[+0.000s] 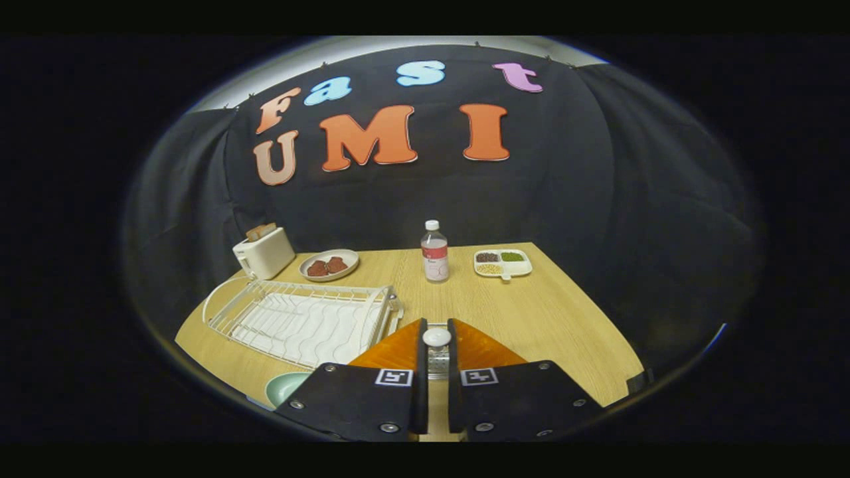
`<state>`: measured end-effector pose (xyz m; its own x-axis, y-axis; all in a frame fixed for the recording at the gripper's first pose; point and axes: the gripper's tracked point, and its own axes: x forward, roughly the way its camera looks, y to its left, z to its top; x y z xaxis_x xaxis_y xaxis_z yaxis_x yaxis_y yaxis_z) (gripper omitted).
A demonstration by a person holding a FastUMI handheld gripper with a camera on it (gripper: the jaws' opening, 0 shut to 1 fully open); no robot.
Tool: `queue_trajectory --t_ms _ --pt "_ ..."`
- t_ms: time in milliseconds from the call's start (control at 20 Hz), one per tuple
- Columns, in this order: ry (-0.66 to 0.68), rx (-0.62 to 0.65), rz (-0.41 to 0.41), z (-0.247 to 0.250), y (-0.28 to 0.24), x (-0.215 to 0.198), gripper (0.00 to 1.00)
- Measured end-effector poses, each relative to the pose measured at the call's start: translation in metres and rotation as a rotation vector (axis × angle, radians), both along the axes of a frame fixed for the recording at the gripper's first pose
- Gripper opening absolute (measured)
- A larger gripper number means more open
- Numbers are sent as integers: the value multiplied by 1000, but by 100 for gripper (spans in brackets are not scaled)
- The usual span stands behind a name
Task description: Take the plate from the dish rack, then take the spoon from the basket and place it into the plate.
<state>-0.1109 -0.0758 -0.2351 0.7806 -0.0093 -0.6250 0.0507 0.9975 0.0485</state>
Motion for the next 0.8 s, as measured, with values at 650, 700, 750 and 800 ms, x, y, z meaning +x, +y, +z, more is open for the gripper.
queue_trajectory --t_ms 650,700,750,800 --pt "9 173 185 50 63 -27 12" --pt "8 185 204 51 70 -29 12" --pt "10 195 227 51 78 -31 12" --pt "17 204 244 48 83 -34 12"
